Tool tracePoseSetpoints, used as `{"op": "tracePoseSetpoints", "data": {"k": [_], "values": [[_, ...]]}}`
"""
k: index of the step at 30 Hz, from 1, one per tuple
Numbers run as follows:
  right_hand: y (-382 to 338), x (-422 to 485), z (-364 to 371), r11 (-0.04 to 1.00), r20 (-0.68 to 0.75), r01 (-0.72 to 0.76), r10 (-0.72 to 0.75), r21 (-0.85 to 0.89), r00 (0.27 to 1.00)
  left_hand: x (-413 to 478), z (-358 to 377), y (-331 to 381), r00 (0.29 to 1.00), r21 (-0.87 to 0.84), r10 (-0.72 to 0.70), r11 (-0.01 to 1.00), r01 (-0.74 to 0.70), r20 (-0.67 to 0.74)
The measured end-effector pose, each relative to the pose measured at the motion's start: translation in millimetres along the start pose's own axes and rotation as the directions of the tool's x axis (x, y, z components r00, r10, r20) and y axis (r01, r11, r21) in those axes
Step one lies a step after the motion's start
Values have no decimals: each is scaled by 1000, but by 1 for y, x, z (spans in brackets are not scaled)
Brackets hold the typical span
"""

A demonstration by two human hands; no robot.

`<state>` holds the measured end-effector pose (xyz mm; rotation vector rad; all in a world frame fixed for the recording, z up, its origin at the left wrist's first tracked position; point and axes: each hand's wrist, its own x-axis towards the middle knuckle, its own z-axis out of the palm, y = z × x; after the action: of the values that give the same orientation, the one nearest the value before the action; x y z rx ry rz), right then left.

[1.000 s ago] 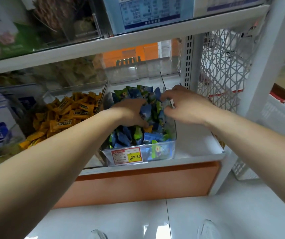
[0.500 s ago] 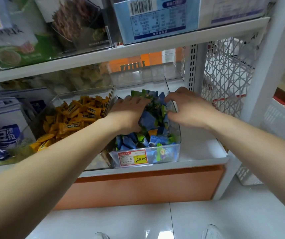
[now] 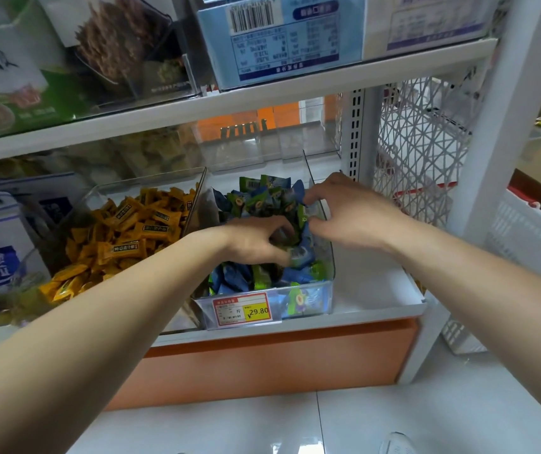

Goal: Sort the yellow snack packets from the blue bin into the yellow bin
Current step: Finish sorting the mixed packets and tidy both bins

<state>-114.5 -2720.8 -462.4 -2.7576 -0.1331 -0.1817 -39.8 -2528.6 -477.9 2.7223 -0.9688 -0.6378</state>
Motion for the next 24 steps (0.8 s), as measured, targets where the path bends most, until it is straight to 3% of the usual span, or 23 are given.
{"op": "tracePoseSetpoints", "data": {"k": [5, 9, 13, 16, 21, 24], "values": [[0, 0, 0, 1000, 18, -8, 8, -2, 1000, 3, 1, 0, 998, -360, -4, 933, -17, -58], [0, 1, 0, 1000, 33, -17, 17, 3, 999, 9, 1, -1, 998, -153, -28, 988, 19, -56], [1, 2, 0, 1000, 48, -17, 17, -1, 999, 3, -7, 0, 995, -118, -12, 993, 24, 104], [2, 1, -1, 1000, 47, -20, 20, 7, 999, 0, -3, 1, 990, 27, 7, 1000, -11, 140], [2, 1, 0, 1000, 54, -12, 12, -2, 998, -2, -1, -1, 995, 65, 95, 993, -94, -5], [2, -1, -2, 1000, 13, 4, -4, -22, 1000, -11, -8, -9, 978, -66, 118, 989, -131, -174]]}}
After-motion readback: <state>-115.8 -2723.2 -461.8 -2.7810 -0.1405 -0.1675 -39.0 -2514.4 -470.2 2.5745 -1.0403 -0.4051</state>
